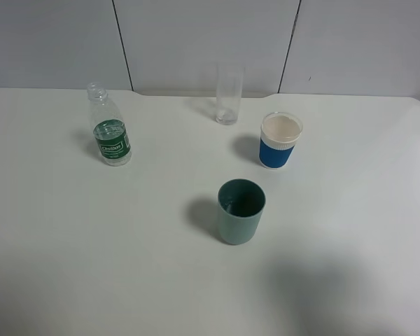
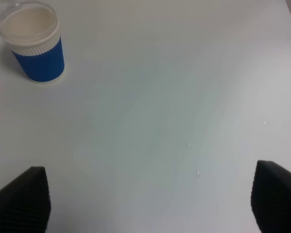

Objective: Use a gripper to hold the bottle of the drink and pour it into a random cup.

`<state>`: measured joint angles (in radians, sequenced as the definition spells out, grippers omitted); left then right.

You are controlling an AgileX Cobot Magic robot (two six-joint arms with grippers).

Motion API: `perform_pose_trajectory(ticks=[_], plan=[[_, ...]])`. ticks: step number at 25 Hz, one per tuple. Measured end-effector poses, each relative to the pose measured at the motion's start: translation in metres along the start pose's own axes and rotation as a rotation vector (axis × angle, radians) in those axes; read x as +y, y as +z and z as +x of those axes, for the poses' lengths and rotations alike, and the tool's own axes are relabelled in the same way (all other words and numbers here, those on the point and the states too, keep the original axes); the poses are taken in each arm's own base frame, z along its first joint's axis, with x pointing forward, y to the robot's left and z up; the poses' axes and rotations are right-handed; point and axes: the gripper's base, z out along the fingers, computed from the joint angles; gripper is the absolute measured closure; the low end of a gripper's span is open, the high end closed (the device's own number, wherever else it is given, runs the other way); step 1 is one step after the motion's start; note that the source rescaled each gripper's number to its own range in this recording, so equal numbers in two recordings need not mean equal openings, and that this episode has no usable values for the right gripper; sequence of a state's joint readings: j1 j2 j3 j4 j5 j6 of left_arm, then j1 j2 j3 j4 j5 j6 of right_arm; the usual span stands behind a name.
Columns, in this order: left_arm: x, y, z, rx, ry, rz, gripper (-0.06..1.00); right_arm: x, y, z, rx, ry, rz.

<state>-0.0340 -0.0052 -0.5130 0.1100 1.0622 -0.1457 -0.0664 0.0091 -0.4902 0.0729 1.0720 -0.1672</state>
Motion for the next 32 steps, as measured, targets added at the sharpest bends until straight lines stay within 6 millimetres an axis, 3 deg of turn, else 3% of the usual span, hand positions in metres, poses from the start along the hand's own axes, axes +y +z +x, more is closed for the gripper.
perform_pose_trajectory(ticks=[32], plan=[[-0.0003,0.0000,0.0000,0.000,-0.002,0.003,-0.05,0.0000,0.0000,0.0000,0.000,0.000,0.000]])
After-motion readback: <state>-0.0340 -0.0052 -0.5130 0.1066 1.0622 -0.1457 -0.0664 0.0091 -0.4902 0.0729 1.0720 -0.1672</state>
